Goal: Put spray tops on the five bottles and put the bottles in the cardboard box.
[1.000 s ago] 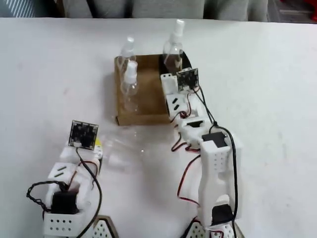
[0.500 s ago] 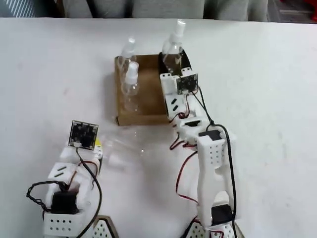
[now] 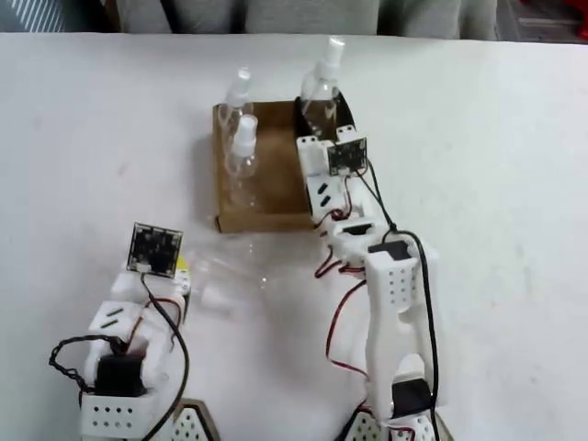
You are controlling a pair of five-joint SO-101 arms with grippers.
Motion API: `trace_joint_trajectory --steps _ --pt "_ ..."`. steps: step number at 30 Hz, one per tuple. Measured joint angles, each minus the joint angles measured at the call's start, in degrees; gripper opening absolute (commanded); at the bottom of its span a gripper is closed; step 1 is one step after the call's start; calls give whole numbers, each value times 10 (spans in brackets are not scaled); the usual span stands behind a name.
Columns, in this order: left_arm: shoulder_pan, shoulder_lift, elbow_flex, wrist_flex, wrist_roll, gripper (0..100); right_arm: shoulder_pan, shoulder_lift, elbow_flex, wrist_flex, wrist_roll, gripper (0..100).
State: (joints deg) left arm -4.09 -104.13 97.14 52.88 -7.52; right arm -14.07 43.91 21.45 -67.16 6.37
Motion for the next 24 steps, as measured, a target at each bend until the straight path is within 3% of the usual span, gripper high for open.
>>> trace_joint_trajectory --steps 5,24 --pt "0 0 0 0 0 24 -11 -49 57 20 -1 15" --pt "0 0 0 0 0 24 -17 -56 46 46 -1 15"
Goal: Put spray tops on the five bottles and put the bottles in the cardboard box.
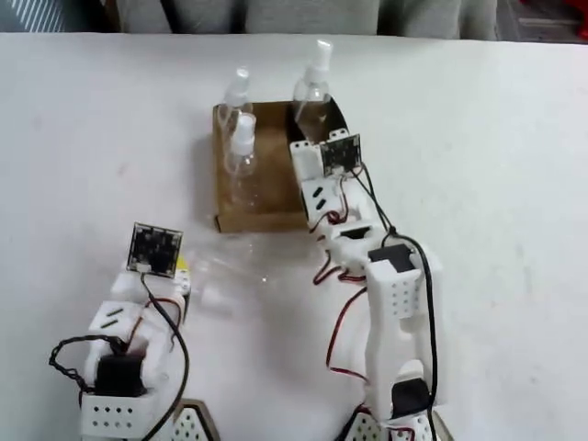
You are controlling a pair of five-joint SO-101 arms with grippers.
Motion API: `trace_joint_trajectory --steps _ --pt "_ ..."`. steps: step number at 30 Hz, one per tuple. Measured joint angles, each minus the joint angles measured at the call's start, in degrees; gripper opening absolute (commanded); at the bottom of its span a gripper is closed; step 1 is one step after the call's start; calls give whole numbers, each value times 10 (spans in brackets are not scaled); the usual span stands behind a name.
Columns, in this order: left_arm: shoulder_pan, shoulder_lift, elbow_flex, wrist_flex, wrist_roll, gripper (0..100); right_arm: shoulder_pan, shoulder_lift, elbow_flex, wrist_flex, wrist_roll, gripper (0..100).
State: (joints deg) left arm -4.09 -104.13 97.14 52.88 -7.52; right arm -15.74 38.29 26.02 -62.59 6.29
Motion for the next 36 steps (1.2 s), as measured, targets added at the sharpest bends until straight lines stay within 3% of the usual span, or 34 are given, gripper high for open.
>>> trace_joint_trajectory --steps 7,22,36 --pt "0 0 0 0 0 24 9 -30 0 76 -20 15" --pt "0 0 0 0 0 24 22 -39 1 81 -33 15" --pt "0 0 0 0 0 24 47 -309 223 80 -33 15"
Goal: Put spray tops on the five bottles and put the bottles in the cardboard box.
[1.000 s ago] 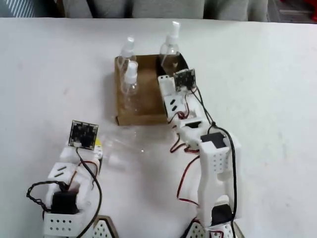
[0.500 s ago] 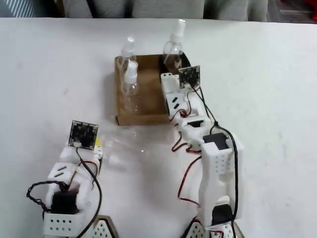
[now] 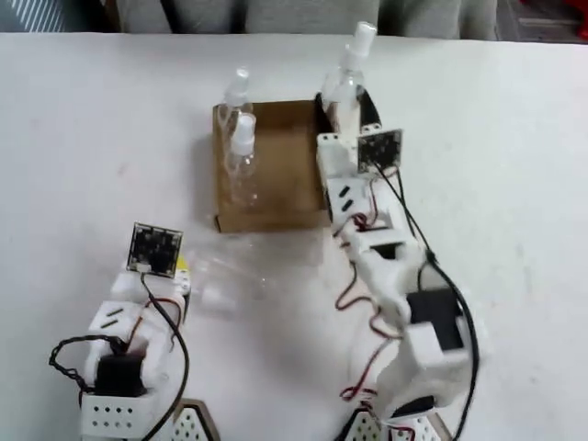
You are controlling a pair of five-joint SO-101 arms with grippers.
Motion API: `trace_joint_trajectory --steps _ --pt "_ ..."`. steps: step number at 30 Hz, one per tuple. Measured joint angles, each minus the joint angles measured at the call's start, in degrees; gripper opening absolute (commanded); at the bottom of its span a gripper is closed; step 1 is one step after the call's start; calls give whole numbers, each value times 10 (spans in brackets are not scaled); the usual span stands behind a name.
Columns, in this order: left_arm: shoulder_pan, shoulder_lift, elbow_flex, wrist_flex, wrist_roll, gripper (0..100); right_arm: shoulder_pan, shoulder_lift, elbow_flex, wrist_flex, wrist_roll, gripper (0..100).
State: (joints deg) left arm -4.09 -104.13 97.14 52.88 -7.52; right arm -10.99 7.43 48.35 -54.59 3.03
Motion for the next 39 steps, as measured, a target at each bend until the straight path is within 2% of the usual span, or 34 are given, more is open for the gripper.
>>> trace_joint_trajectory --steps 6,12,18,25,32,35,39 --pt "0 0 0 0 0 24 49 -172 127 26 0 15" --pt "0 0 0 0 0 26 90 -371 228 164 0 15" --pt "0 0 0 0 0 26 90 -595 351 280 -4 15" --pt "-16 0 -2 -27 0 24 20 -848 420 486 -4 15" --pt "-32 0 -68 0 0 24 -69 -1065 420 744 -4 15" --pt "-32 0 -120 15 0 24 -91 -1093 420 824 -4 15" --pt "-32 44 -217 34 0 24 -98 -1092 438 844 -4 15"
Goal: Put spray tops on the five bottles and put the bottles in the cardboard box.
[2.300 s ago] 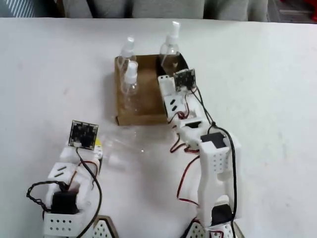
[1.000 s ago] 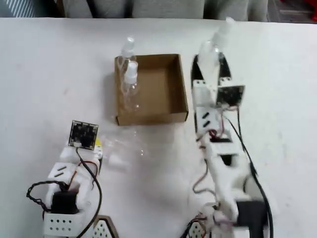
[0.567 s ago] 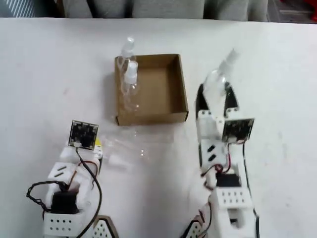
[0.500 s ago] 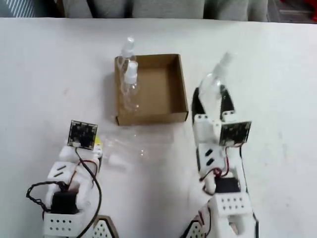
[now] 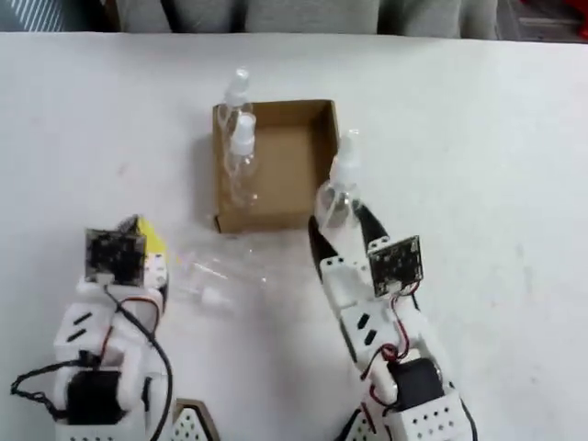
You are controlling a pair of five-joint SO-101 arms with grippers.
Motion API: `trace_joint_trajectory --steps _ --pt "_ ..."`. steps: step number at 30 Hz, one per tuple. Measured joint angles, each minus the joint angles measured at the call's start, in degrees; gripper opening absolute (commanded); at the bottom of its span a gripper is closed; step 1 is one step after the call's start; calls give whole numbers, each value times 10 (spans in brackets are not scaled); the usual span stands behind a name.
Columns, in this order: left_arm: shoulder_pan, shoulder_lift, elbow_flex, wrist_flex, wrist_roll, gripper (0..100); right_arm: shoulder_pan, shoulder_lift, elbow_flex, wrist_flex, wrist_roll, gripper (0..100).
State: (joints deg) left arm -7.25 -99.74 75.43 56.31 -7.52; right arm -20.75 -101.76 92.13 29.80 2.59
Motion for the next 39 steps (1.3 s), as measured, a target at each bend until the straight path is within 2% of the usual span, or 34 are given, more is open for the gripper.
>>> trace_joint_trajectory --steps 4,8,10,16,20,26,30,33,39 --pt "10 140 -120 1 0 27 -10 -8 31 3 0 15" --pt "57 291 -237 17 11 28 -26 -10 41 4 1 15" --pt "94 324 -273 18 43 40 -25 -10 42 9 1 15" --pt "246 363 -320 18 118 179 -32 -10 42 34 0 15" --pt "321 420 -322 -11 152 155 -33 -10 42 39 0 15" --pt "353 519 -388 -34 172 143 -33 -10 42 39 0 15" --pt "396 542 -422 -34 173 143 -33 -10 42 39 0 15" --pt "431 549 -425 -63 173 140 -33 -10 42 39 0 15" --pt "438 640 -450 -96 173 139 -33 -10 42 40 0 15"
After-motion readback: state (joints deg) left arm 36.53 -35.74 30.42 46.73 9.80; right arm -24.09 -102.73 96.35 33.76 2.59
